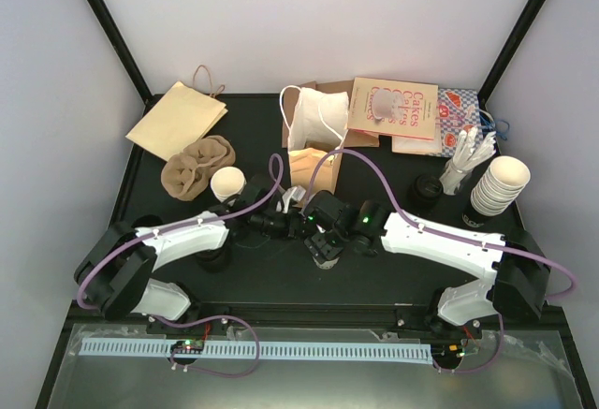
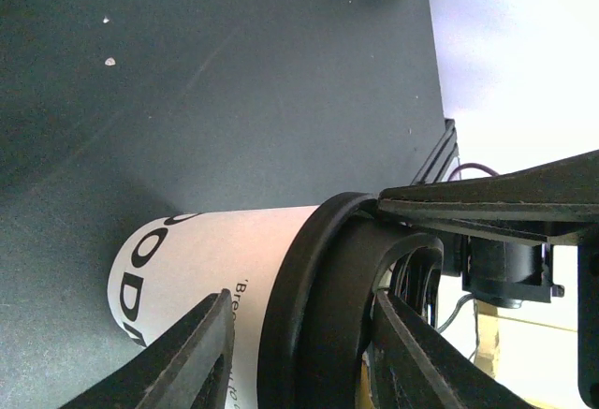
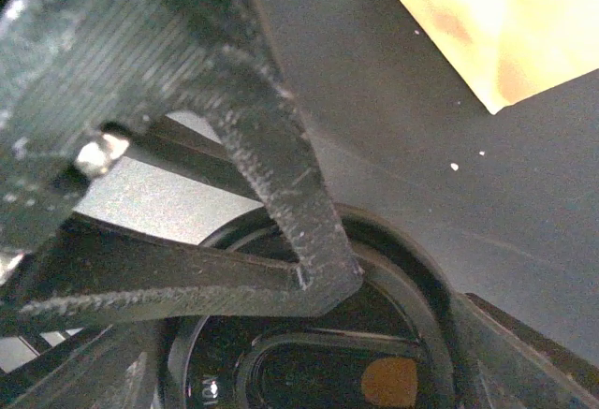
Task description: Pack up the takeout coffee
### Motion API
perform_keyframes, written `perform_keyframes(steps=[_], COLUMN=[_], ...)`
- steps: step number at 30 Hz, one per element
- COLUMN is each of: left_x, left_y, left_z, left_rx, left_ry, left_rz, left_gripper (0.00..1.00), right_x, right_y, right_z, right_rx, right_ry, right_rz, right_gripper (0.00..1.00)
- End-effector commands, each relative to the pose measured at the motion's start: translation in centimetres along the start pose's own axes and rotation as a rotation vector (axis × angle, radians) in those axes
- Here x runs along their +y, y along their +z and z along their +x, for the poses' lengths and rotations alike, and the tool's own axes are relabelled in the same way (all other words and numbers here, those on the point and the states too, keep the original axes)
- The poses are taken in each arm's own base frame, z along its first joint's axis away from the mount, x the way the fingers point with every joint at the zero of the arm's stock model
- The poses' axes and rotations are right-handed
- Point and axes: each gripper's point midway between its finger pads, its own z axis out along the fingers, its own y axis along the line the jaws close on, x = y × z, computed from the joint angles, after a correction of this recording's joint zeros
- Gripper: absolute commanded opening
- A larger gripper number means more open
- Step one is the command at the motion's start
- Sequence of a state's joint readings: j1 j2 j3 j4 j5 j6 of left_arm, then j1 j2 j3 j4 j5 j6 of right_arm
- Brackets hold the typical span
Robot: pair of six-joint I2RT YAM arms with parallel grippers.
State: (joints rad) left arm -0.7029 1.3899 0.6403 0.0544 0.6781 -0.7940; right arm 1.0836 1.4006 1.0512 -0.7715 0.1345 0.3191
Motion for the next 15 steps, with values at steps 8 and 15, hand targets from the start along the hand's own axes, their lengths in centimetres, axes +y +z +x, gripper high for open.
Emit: perform_keyframes(steps=[8,15], left_x=[0.4,-2.5], left_y=[0.1,-1.4], left_z=[-0.2,-1.9], left_rx=[0.028,-0.023], left_ry=[0.031,0.094], left_rz=[-0.101,-0.084], left_gripper=[0.42,0.67], right_x=[-0.9,-0.9], right_y=[-4.7,-5.9], right_z=[-2.1,-0.5], right_rx=[-0.111,-0.121], right_ry=[0.035,0.074], right_rz=[0.030,-0.022], right_gripper=[0.99,1.00])
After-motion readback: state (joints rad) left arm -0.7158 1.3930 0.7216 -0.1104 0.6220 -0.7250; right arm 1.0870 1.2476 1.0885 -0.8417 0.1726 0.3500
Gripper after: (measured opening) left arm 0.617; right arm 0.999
